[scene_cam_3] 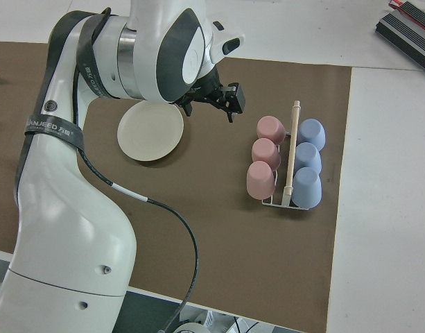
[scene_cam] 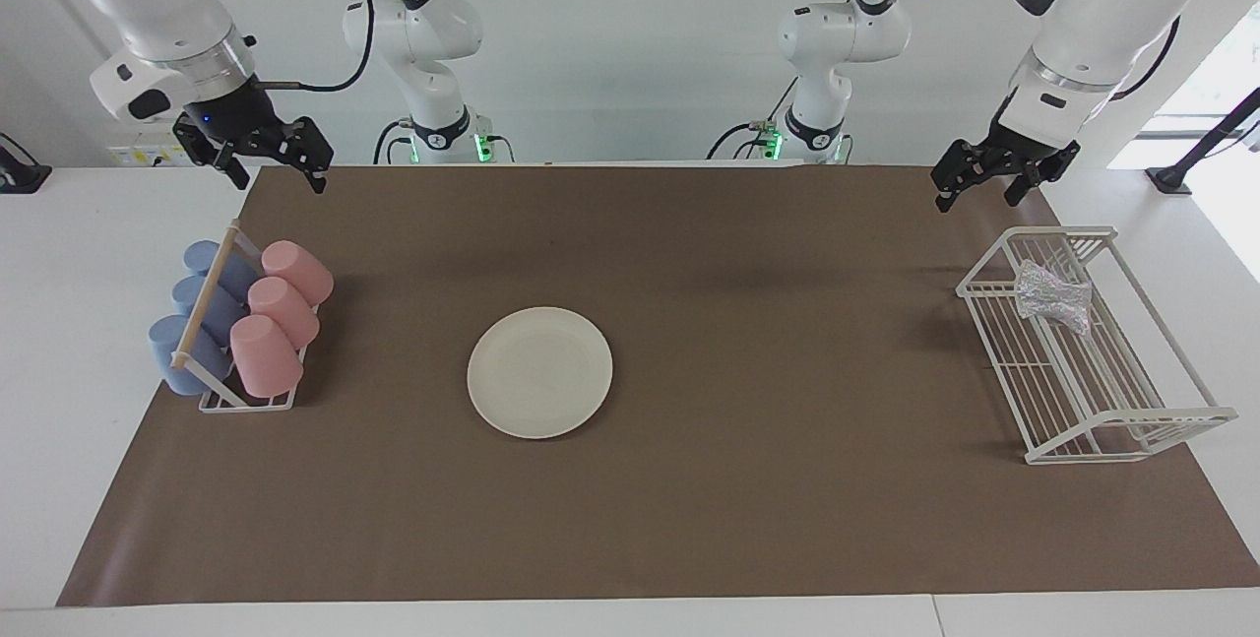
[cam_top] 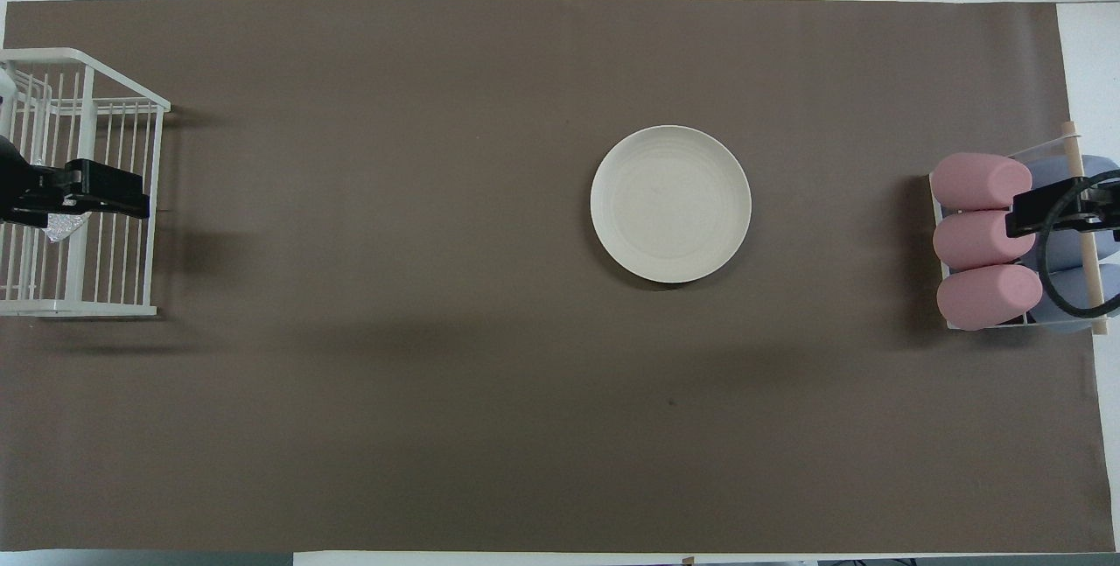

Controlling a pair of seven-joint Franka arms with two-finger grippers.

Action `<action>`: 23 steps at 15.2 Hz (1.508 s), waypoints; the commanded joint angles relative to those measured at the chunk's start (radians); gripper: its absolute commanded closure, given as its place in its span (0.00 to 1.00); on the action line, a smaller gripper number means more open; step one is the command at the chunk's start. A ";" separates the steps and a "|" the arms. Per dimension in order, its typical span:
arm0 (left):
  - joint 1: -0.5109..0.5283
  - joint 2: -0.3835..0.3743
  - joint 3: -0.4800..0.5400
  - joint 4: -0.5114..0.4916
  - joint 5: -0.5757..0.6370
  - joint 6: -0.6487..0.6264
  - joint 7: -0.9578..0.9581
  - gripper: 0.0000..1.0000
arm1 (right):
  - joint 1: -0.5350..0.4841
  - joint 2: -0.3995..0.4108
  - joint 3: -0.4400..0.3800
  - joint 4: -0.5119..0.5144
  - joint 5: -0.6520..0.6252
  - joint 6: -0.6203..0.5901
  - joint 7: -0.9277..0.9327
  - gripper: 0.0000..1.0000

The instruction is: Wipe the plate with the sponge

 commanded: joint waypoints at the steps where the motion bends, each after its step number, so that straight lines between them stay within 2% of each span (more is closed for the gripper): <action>1: 0.000 -0.014 0.002 -0.016 0.009 0.014 0.012 0.00 | -0.003 0.011 0.005 0.021 -0.001 -0.014 0.017 0.00; 9: 0.003 -0.015 0.002 -0.015 0.007 0.014 -0.015 0.00 | -0.001 0.011 0.005 0.024 -0.001 -0.014 0.029 0.00; 12: -0.002 -0.012 0.003 -0.016 0.021 0.015 -0.023 0.00 | 0.002 0.010 0.009 0.030 -0.001 -0.017 0.106 0.00; 13: -0.008 -0.004 0.002 -0.021 0.050 0.015 -0.023 0.00 | 0.002 0.010 0.015 0.030 -0.001 -0.020 0.124 0.00; 15: -0.031 0.025 -0.003 -0.030 0.183 0.023 -0.023 0.00 | 0.002 0.010 0.021 0.031 0.002 -0.021 0.152 0.00; 19: -0.071 0.069 -0.003 -0.106 0.382 0.081 -0.030 0.00 | 0.002 0.005 0.035 0.031 0.074 -0.026 0.342 0.00; 23: -0.108 0.166 -0.003 -0.150 0.608 0.118 -0.110 0.00 | 0.002 0.004 0.045 0.031 0.110 -0.026 0.504 0.00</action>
